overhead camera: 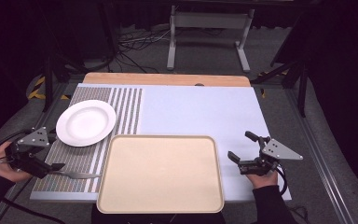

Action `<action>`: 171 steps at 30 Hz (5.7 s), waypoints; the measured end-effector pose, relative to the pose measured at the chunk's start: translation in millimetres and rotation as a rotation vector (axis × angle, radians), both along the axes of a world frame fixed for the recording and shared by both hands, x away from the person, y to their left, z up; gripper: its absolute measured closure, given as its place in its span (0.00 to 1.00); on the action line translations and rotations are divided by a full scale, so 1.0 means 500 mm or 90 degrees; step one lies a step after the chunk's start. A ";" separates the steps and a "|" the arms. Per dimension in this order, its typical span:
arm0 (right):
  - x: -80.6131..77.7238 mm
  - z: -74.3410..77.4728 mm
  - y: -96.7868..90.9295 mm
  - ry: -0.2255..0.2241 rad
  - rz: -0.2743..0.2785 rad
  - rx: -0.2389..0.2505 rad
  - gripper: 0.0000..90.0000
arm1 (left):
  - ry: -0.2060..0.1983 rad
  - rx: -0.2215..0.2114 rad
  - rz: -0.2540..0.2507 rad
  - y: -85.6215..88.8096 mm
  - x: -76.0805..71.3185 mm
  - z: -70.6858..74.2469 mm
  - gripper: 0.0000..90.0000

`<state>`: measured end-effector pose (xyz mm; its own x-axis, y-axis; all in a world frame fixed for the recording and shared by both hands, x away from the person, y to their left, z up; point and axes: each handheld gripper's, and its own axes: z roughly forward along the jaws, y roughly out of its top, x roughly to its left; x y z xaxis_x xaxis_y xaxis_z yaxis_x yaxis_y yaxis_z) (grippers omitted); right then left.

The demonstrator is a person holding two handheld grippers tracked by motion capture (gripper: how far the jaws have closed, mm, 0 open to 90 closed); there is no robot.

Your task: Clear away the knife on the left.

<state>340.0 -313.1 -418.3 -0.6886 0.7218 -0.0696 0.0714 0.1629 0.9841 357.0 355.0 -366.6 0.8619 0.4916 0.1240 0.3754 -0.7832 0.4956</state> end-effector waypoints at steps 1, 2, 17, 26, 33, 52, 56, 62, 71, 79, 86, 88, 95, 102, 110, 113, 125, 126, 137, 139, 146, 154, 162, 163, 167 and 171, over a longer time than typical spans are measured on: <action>0.000 0.000 0.000 0.000 0.000 0.001 0.01 | 0.000 0.000 0.000 0.000 0.000 0.000 0.08; 0.000 0.000 0.000 0.000 0.000 0.001 0.01 | 0.007 0.007 -0.004 0.001 0.001 -0.002 0.08; -0.002 0.000 0.000 0.001 0.004 0.000 0.01 | 0.068 0.124 -0.100 0.011 0.020 -0.047 0.17; -0.008 0.001 -0.004 -0.001 0.004 0.002 0.01 | 0.100 0.174 -0.115 0.011 0.036 -0.079 0.18; -0.010 0.000 -0.005 0.000 0.006 0.004 0.01 | 0.114 0.200 -0.148 0.005 0.042 -0.097 0.28; -0.014 -0.004 -0.006 0.001 0.024 0.009 0.01 | 0.161 0.257 -0.268 -0.002 0.065 -0.112 0.59; -0.014 -0.004 -0.005 0.003 0.027 0.008 0.01 | 0.166 0.262 -0.291 -0.004 0.069 -0.114 0.70; -0.013 -0.004 -0.005 0.003 0.031 0.006 0.01 | 0.142 0.275 -0.313 -0.004 0.067 -0.114 0.84; -0.015 -0.004 -0.005 0.002 0.033 0.009 0.01 | 0.115 0.299 -0.340 -0.010 0.057 -0.114 0.88; -0.015 -0.003 -0.006 0.003 0.034 0.012 0.01 | 0.110 0.309 -0.339 -0.013 0.055 -0.113 0.88; -0.015 -0.003 -0.006 0.003 0.035 0.013 0.01 | 0.105 0.310 -0.333 -0.013 0.050 -0.114 0.88; -0.014 -0.003 -0.006 0.003 0.034 0.012 0.01 | 0.105 0.309 -0.335 -0.013 0.051 -0.114 0.88; -0.014 -0.003 -0.006 0.003 0.036 0.015 0.01 | 0.108 0.312 -0.324 -0.014 0.051 -0.107 0.89; -0.013 -0.003 -0.007 0.005 0.038 0.016 0.01 | 0.098 0.279 -0.306 -0.009 0.051 -0.069 0.89; -0.013 -0.003 -0.009 0.003 0.037 0.020 0.01 | 0.079 0.242 -0.268 -0.007 0.049 -0.027 0.89; -0.013 -0.003 -0.009 0.004 0.036 0.019 0.01 | 0.085 0.209 -0.246 -0.010 0.049 -0.009 0.89; -0.014 -0.002 -0.010 0.004 0.033 0.019 0.01 | 0.117 0.103 -0.133 -0.026 0.054 0.038 0.89; -0.013 -0.002 -0.010 0.003 0.034 0.019 0.01 | 0.124 0.098 -0.109 -0.027 0.056 0.041 0.89; -0.013 -0.001 -0.010 0.003 0.032 0.024 0.01 | 0.161 0.018 -0.032 -0.038 0.056 0.056 0.89; -0.015 0.000 -0.009 0.002 0.032 0.020 0.01 | 0.165 0.007 -0.022 -0.042 0.058 0.058 0.89; -0.016 0.001 -0.013 -0.002 0.027 0.021 0.01 | 0.146 -0.006 0.004 -0.074 0.053 0.068 0.89; -0.016 0.001 -0.015 0.001 0.027 0.023 0.01 | 0.149 -0.017 0.021 -0.108 0.046 0.068 0.89; -0.014 0.000 -0.015 0.004 0.033 0.029 0.01 | 0.190 -0.045 0.033 -0.154 0.030 0.072 0.89; -0.014 0.000 -0.015 0.005 0.033 0.029 0.01 | 0.201 -0.045 0.039 -0.160 0.028 0.072 0.89; -0.015 0.000 -0.017 0.003 0.031 0.026 0.01 | 0.200 -0.050 0.046 -0.179 0.024 0.072 0.89; -0.015 0.000 -0.017 0.004 0.032 0.029 0.01 | 0.216 -0.053 0.064 -0.194 0.023 0.068 0.89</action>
